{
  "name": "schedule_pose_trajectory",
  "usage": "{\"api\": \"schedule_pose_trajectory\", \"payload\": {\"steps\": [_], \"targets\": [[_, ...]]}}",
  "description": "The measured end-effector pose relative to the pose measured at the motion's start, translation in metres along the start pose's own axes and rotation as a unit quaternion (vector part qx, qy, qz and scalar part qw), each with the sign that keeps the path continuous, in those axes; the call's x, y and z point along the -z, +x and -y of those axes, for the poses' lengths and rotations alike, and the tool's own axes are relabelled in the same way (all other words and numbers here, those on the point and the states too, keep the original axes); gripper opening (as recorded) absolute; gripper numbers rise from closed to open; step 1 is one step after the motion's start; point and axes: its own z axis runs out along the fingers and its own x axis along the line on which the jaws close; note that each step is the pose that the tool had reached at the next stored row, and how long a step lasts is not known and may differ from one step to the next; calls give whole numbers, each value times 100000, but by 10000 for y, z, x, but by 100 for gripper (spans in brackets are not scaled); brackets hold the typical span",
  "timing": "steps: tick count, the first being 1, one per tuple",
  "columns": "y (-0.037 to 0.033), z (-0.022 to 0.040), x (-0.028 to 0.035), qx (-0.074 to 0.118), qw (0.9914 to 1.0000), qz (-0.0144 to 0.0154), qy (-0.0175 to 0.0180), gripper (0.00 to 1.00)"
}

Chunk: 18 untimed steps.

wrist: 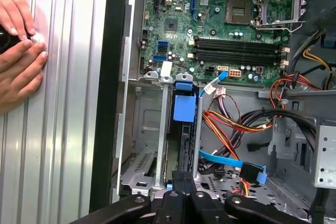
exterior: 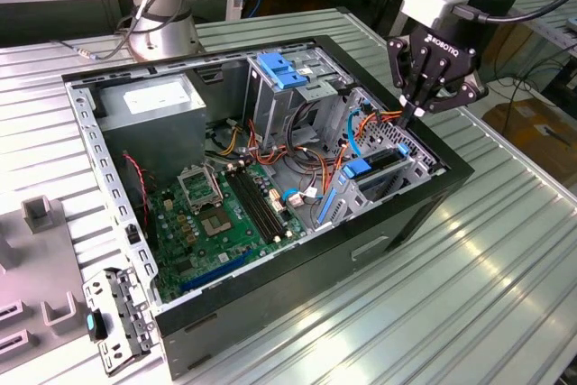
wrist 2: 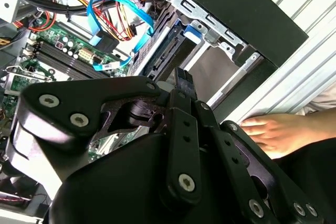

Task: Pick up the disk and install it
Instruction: 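Insert the first disk wire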

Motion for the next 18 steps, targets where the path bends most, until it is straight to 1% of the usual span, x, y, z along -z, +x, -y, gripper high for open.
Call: {"api": "schedule_pose_trajectory", "payload": {"steps": [3, 4, 5, 6, 7, 8, 9, 12, 13, 14, 18], "targets": [[-1, 0, 0, 32, 100000, -23, -1, 11], [-3, 1, 0, 301, 100000, -24, 25, 11], [-3, 1, 0, 912, 99996, -33, 66, 11], [-3, 1, 0, 2665, 99964, -54, 194, 11], [-3, 1, -2, 4105, 99915, -65, 299, 11], [-3, 1, -3, 6325, 99799, -94, 461, 11], [-22, 19, -1, 7896, 99686, -114, 573, 11], [-89, 52, 4, 8341, 99650, -117, 605, 11], [-151, 75, 8, 8642, 99624, -122, 628, 11], [-182, 87, 10, 8847, 99606, -124, 643, 11], [-192, 91, 11, 8948, 99597, -135, 649, 11]]}}
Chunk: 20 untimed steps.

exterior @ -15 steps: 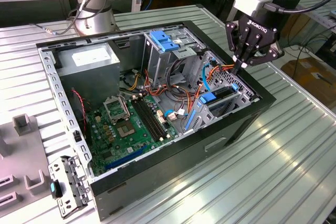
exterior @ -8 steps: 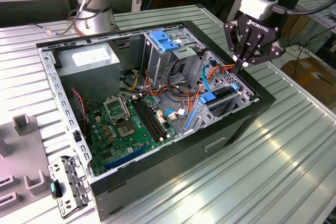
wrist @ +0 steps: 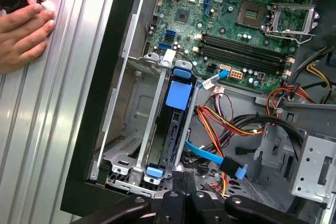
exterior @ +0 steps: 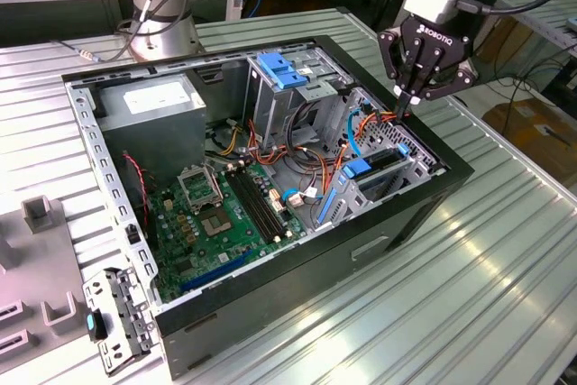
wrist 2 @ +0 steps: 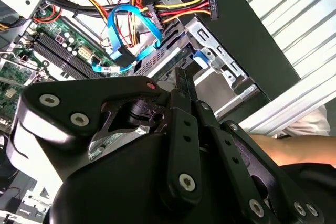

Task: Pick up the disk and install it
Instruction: 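Insert the first disk wire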

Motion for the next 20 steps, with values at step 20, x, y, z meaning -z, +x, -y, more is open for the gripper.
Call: {"api": "schedule_pose_trajectory", "payload": {"steps": [20], "targets": [[-12, 27, -9, 12941, 99154, -144, 946, 11]]}}
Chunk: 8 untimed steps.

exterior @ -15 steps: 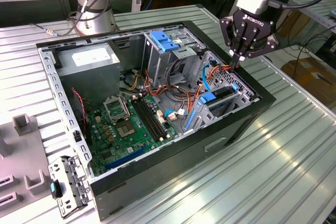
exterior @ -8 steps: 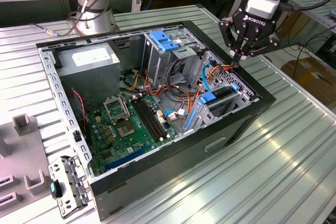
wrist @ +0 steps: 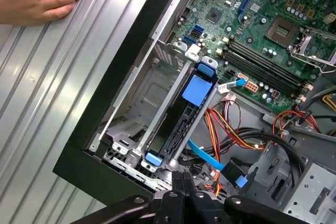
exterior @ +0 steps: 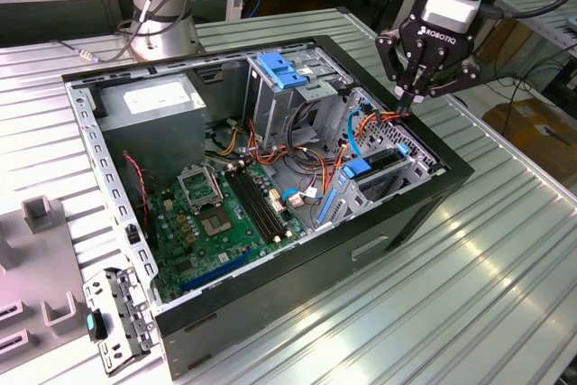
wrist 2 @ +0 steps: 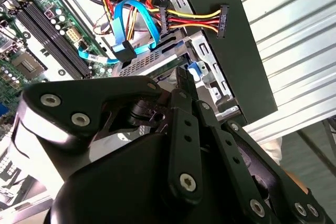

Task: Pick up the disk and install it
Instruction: 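Insert the first disk wire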

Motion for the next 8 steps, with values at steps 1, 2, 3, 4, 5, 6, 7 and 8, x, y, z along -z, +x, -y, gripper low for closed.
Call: {"api": "schedule_pose_trajectory", "payload": {"steps": [1, 2, 3, 4, 5, 6, 7, 8], "targets": [[0, 0, 0, 16, 100000, -1, 3, 11], [0, 0, -1, 163, 100000, -10, 13, 11], [0, 2, -8, 2454, 99970, -46, 195, 11], [-2, 4, -16, 3518, 99938, -76, 311, 11], [-16, 35, -20, 3935, 99922, -94, 338, 11], [-31, 81, -22, 3990, 99920, -106, 340, 11], [-41, 144, -29, 4073, 99916, -179, 300, 11], [-19, 195, -38, 4163, 99913, -236, 271, 11]]}}
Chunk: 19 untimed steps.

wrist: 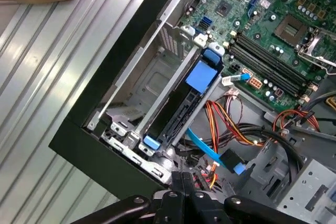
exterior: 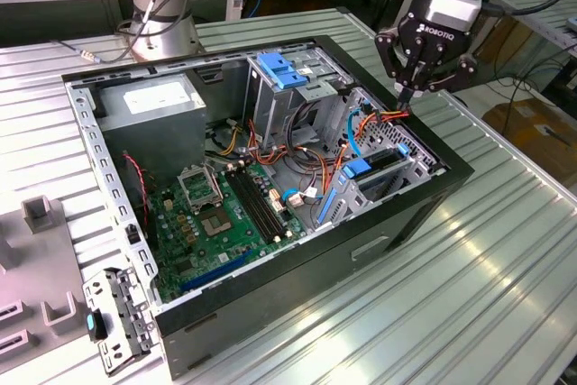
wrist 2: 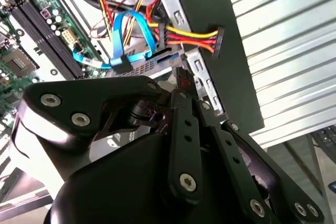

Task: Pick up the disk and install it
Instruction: 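Insert the first disk wire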

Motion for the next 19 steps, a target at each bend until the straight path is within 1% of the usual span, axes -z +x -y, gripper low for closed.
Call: {"api": "schedule_pose_trajectory", "payload": {"steps": [1, 3, 4, 5, 6, 7, 9, 10, 11, 12, 13, 14, 15, 16, 17, 18, 19], "targets": [[34, 54, -11, 233, 100000, -13, 7, 11], [126, 192, -28, 429, 99999, -15, 25, 11], [158, 240, -32, 431, 99999, -18, 24, 11], [170, 258, -34, 435, 99999, -29, 19, 11], [176, 267, -34, 436, 99999, -113, -34, 11], [178, 270, -38, 445, 99998, -369, -105, 11], [179, 273, -49, 696, 99995, -662, -138, 11], [179, 274, -63, 1141, 99991, -735, -105, 11], [173, 279, -75, 2271, 99971, -777, 7, 11], [172, 279, -77, 2956, 99953, -782, 68, 11], [171, 279, -81, 4061, 99914, -805, 156, 11], [171, 279, -84, 5330, 99854, -823, 261, 17], [171, 280, -86, 5820, 99827, -826, 304, 24], [172, 277, -89, 6453, 99787, -832, 361, 36], [173, 269, -96, 7249, 99732, -839, 433, 36], [163, 257, -120, 7987, 99676, -860, 488, 42], [158, 253, -152, 8955, 99593, -872, 571, 42]]}}
